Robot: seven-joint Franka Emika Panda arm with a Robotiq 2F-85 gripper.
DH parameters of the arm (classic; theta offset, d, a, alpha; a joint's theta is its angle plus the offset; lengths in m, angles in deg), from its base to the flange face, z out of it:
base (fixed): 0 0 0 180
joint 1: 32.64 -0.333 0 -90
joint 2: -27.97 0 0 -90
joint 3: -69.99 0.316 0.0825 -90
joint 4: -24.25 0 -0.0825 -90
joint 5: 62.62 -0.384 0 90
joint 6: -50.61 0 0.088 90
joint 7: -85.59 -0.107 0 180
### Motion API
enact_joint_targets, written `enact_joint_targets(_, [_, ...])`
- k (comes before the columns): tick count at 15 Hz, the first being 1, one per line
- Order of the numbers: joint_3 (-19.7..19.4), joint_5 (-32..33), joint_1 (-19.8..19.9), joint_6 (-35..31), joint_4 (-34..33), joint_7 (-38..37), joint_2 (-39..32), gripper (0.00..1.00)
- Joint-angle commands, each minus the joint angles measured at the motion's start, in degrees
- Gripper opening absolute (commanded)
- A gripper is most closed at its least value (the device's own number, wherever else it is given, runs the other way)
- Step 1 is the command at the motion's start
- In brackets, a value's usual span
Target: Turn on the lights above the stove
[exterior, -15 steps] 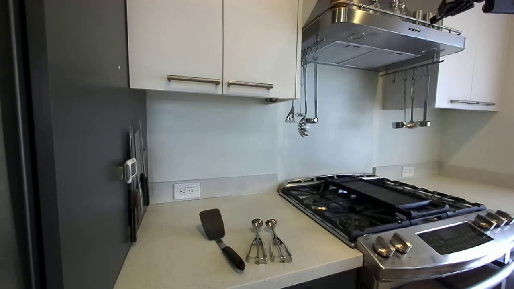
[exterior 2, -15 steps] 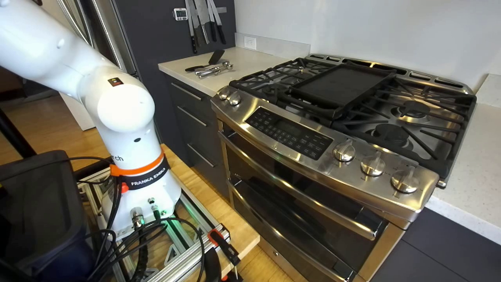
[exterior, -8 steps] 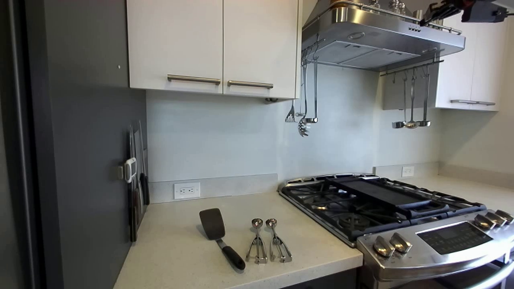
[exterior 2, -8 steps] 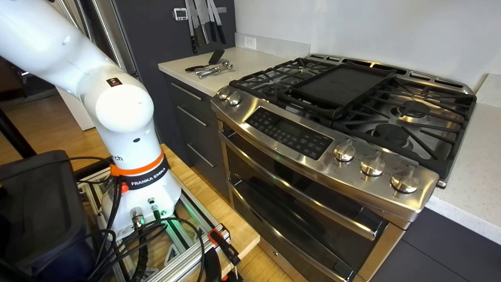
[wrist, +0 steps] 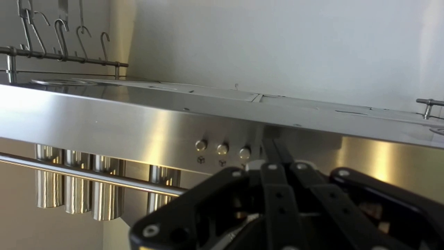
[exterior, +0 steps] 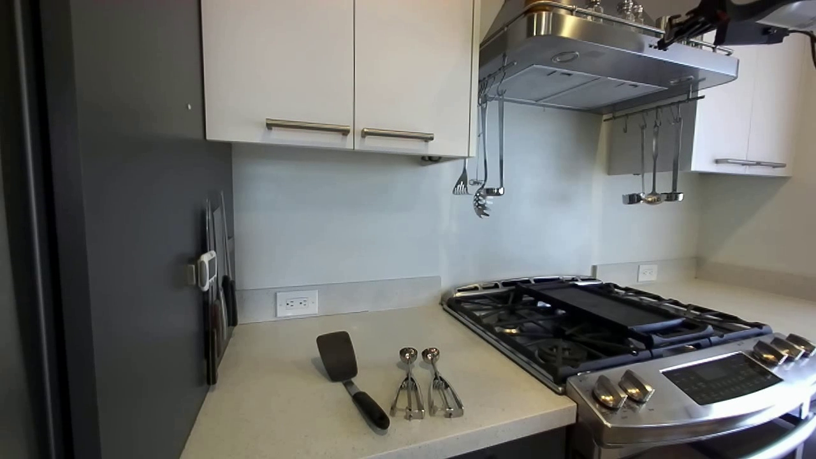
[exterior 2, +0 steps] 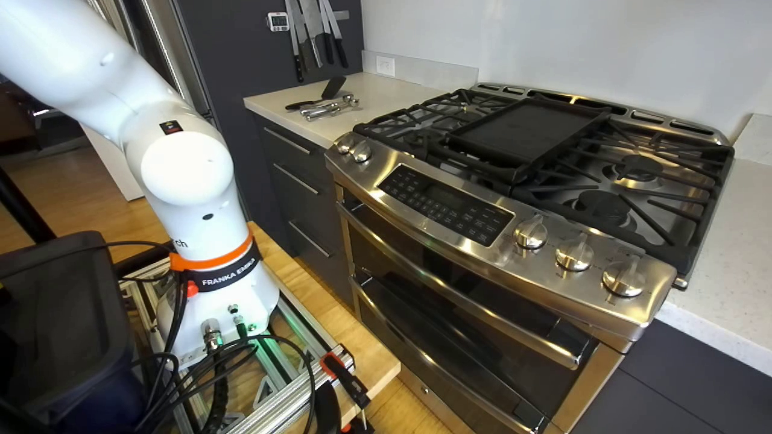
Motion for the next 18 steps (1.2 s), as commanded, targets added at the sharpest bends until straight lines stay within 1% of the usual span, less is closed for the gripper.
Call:
enact_joint_targets(1, [0.7,1.3,1.4,-0.6,-1.2,-2.1,-1.1,0.00])
enact_joint_targets(11, [1.0,1.0,1.3,-1.4,-2.5,-3.0,-3.0,0.00])
enact_joint_targets(18, [0.5,0.2,0.4,-1.4,-3.9,-2.0,-4.3,0.00])
